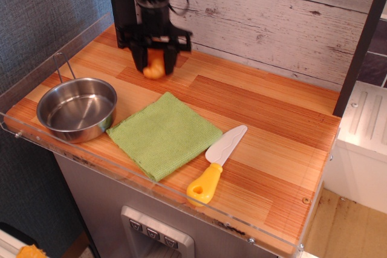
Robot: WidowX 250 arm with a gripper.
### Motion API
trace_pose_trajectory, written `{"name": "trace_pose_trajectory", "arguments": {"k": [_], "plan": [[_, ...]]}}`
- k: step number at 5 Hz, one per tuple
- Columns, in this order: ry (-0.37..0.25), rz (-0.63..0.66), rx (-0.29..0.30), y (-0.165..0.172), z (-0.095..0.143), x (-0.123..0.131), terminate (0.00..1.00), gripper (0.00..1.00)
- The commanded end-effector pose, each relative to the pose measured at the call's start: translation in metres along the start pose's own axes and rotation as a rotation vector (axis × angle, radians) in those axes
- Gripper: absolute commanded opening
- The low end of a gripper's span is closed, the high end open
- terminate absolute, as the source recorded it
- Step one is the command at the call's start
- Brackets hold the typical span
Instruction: Move croissant directly above yellow knife.
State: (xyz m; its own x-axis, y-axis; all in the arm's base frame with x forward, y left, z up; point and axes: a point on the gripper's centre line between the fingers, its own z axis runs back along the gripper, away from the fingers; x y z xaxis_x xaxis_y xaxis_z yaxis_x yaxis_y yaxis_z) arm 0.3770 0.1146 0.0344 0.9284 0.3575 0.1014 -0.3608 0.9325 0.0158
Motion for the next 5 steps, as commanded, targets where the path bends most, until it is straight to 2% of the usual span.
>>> {"name": "trace_pose_trajectory", "arguments": {"k": [1,2,3,4,5], "plan": [[-0.170,-0.101,-0.107,-0.003,0.099,-0.040,0.00,0.00],[-0.126,-0.189,-0.128,-0.007,0.098,-0.088,0.00,0.00],[-0.094,-0.253,-0.123,-0.011,0.092,-0.124,0.00,0.00],[-0.058,-0.289,-0.113,-0.018,0.079,-0.143,0.00,0.00],[-0.040,-0.344,-0.117,-0.033,0.069,-0.143,0.00,0.00]]}}
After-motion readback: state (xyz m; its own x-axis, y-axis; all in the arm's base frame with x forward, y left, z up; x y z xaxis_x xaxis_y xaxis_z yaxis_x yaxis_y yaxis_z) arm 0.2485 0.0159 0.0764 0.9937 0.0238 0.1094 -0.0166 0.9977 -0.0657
